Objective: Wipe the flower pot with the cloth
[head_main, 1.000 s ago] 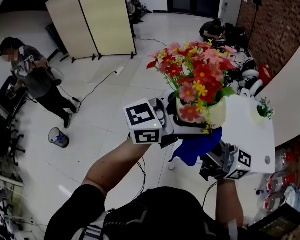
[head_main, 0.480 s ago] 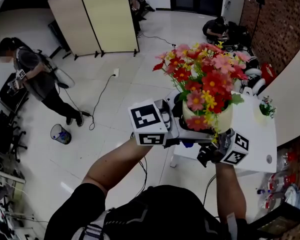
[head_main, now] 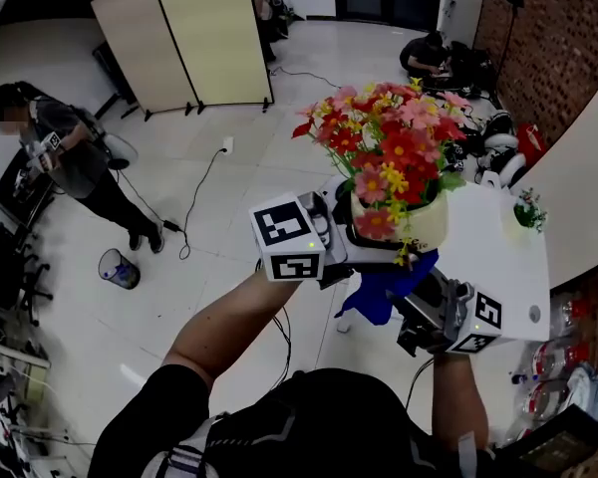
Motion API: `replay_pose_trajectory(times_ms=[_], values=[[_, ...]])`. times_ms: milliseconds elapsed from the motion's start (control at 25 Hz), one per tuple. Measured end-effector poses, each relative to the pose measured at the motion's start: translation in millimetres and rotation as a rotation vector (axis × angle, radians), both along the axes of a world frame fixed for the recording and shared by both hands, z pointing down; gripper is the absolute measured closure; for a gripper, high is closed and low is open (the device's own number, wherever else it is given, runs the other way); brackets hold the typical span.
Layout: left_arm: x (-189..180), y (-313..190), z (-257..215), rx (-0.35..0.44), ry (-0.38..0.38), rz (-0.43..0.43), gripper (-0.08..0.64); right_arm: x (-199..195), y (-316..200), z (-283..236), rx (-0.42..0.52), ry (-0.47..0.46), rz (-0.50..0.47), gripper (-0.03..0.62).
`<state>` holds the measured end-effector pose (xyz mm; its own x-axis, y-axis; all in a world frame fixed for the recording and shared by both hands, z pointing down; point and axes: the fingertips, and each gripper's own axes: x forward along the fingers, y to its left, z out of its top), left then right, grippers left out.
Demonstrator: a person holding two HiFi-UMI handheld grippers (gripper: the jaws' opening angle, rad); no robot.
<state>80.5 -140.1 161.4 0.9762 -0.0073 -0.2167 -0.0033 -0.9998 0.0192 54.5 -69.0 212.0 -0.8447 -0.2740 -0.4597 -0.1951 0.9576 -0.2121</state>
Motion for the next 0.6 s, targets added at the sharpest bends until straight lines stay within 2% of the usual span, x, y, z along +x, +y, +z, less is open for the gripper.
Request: replay_pose_trajectory(times_ms=[160, 280, 440, 600], values=[[-3, -4, 5, -0.008, -0.015, -0.018, -0.023, 12, 17, -9, 0.020, -0.054, -0.008, 0.527], [-5, -4, 6, -0.017, -0.009, -0.010, -0.023, 22, 18, -10, 0.029, -0.060, 0.005, 0.527], [-5, -1, 2, -0.009, 0.003, 0.002, -0.023, 52, -8, 2, -0.029, -0.088, 0.077, 0.527], [-7, -2, 6, -0.004, -0.003, -0.020, -0.023, 86, -26, 6, -0.078, -0.113, 0.170, 0.527]])
